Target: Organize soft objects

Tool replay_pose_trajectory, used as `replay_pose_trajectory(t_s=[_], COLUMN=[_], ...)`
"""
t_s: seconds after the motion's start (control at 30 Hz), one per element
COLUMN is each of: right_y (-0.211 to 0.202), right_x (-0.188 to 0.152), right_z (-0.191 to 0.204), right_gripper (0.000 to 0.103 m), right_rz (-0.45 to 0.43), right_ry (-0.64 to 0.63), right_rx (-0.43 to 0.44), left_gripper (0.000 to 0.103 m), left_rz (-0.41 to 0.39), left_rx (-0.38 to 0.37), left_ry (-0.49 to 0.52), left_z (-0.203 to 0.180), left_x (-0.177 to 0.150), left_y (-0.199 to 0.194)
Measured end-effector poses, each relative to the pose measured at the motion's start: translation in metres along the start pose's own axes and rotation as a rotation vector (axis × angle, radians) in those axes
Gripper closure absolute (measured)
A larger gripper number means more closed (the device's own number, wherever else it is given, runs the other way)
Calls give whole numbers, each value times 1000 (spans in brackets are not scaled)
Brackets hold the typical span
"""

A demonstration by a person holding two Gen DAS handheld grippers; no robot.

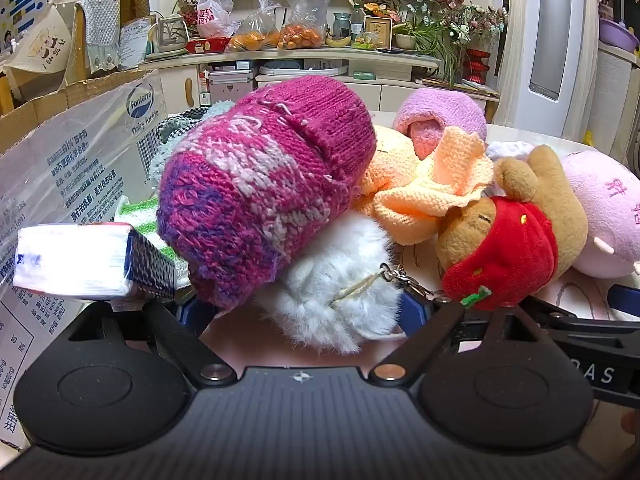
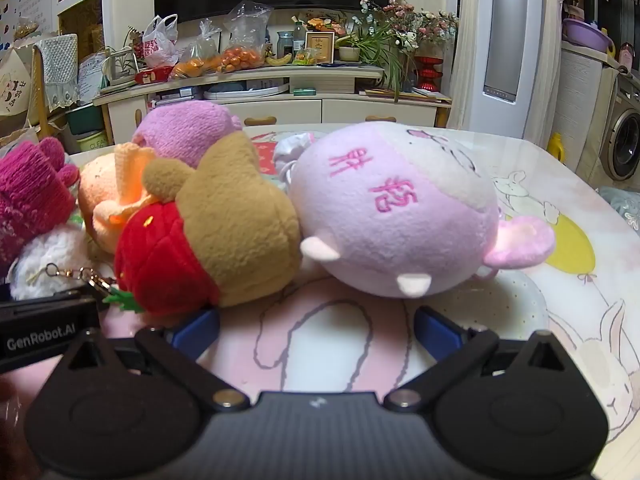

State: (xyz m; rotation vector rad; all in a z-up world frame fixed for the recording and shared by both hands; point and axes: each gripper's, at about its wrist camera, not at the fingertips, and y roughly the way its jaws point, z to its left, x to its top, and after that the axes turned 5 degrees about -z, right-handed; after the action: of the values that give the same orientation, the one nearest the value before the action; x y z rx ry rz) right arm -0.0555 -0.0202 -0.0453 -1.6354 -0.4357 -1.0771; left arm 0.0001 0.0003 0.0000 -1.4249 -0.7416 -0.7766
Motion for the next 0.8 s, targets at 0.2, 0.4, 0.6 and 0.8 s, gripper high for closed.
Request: replay_pose_trajectory(t_s=[0.2,0.4,0.6,0.8], right_y=[-2,-18,-44,-82], right_x=[1,-5,-6,9], right_z=[-1,-7,-12,-4], right_gripper=[0,0,0,0], right_rz=[16,42,47,-31], right_ry=[-7,-13,45,29], right_rx=[5,-20,28,-5], left_gripper=[0,0,0,0], left_rz=[-3,-14,-57,-103], left_rx=[-10,-23,-29,-30], left_ry=[11,18,24,17], left_z=[0,2,6,19], left_x=[-3,-10,-8,-2], left_y=[-5,-27,-64,-99])
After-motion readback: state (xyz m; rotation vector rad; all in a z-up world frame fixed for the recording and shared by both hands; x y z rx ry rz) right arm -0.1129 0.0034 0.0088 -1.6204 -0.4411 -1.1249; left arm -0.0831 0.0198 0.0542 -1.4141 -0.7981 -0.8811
